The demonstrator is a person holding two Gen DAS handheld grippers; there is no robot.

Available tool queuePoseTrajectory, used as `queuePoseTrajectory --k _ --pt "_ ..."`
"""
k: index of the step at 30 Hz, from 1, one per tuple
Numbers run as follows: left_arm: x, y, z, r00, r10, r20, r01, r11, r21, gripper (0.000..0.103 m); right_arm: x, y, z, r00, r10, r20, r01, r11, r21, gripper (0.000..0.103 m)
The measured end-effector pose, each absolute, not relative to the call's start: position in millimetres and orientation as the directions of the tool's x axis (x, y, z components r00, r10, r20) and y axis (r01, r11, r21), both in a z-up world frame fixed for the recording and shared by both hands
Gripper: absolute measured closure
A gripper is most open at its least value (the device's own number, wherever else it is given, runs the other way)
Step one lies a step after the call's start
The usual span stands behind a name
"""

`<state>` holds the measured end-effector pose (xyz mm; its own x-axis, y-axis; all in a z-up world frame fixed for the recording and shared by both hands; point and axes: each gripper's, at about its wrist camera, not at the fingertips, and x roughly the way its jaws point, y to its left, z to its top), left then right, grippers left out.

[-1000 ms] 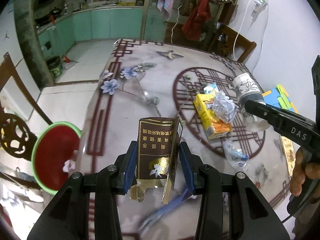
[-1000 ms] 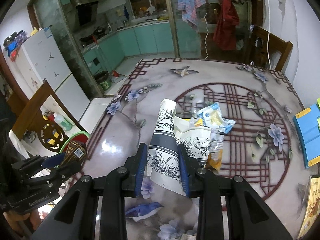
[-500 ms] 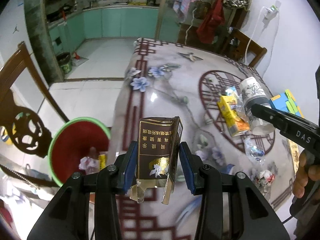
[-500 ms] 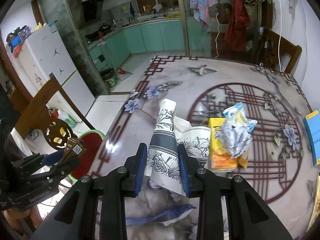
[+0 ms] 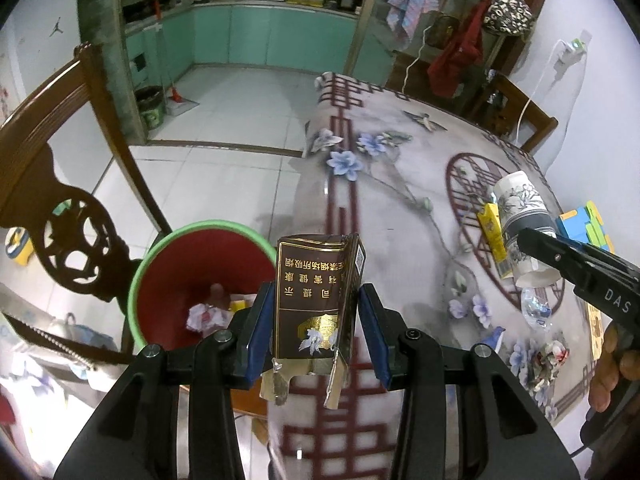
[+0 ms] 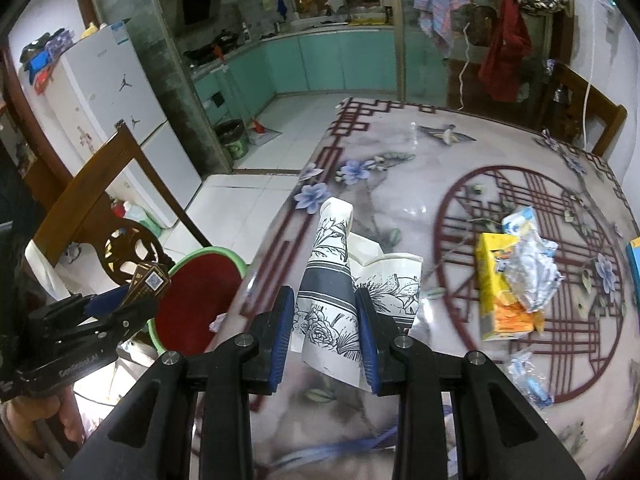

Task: Collect trash

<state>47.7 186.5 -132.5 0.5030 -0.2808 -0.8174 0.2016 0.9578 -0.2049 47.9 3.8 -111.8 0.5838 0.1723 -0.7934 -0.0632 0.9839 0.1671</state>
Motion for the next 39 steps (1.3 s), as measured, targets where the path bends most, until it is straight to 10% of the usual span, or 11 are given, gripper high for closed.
queuePoseTrajectory --k 39 --pt "81.1 303.9 -171.1 0.488 -0.177 -0.855 0.039 0.983 -0.181 0.062 85.7 125.0 -123.9 0.526 0.276 -0.804 -0.185 0.960 0.208 0.075"
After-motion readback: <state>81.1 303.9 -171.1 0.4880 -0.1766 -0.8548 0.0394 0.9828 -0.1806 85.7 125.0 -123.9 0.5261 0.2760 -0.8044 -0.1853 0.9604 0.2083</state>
